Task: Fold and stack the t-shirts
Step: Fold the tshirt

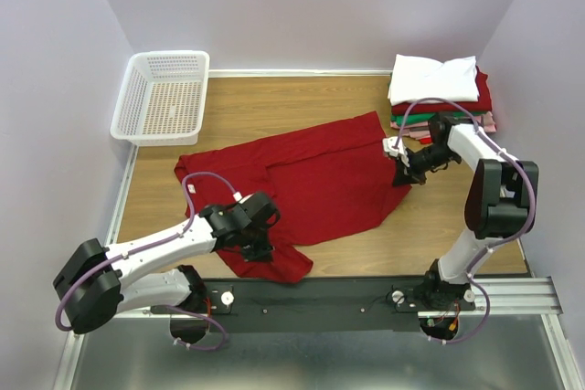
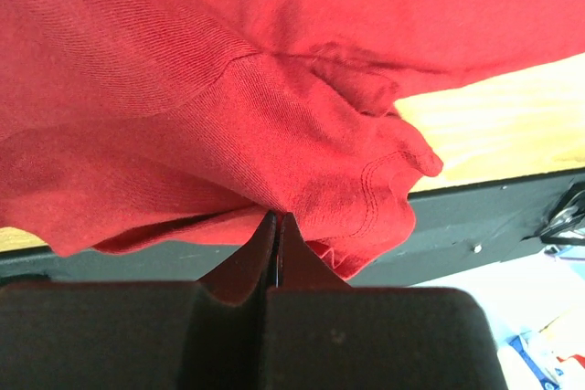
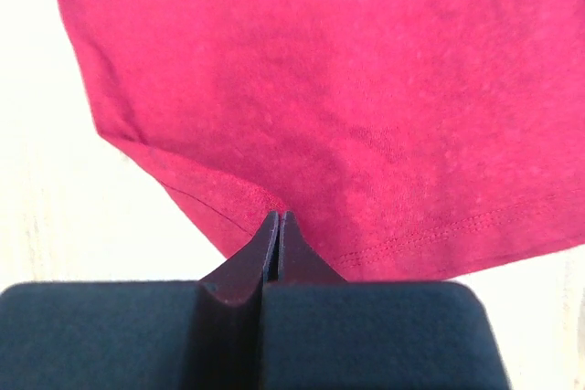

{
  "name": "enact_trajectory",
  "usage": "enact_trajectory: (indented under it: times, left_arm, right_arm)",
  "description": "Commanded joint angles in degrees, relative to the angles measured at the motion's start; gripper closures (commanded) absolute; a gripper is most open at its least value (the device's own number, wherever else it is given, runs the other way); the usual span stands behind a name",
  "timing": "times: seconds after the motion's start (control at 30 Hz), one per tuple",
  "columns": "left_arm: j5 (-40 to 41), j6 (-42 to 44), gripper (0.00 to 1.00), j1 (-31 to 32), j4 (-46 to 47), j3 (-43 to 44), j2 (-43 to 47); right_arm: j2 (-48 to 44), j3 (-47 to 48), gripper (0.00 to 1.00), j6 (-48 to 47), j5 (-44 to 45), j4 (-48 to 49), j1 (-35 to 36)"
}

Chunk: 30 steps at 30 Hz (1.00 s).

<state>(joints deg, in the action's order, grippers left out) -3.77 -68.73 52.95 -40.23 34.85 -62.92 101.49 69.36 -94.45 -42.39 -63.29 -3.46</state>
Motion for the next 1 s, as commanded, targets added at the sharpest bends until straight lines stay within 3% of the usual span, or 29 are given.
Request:
enact_trajectory:
  times: [0.0, 0.97]
  left_arm:
    - [-3.61, 0.88, 1.0, -0.21, -1.61, -1.36, 1.74]
    - [-8.01, 3.95, 0.87, -0.21, -2.31, -1.54, -0.28]
  right_arm:
    - [-3.93, -1.77, 1.0, 0.94, -3.57, -0.17, 0.12]
    - [-9.38, -6.87, 1.0, 1.47, -6.56, 0.01, 0.12]
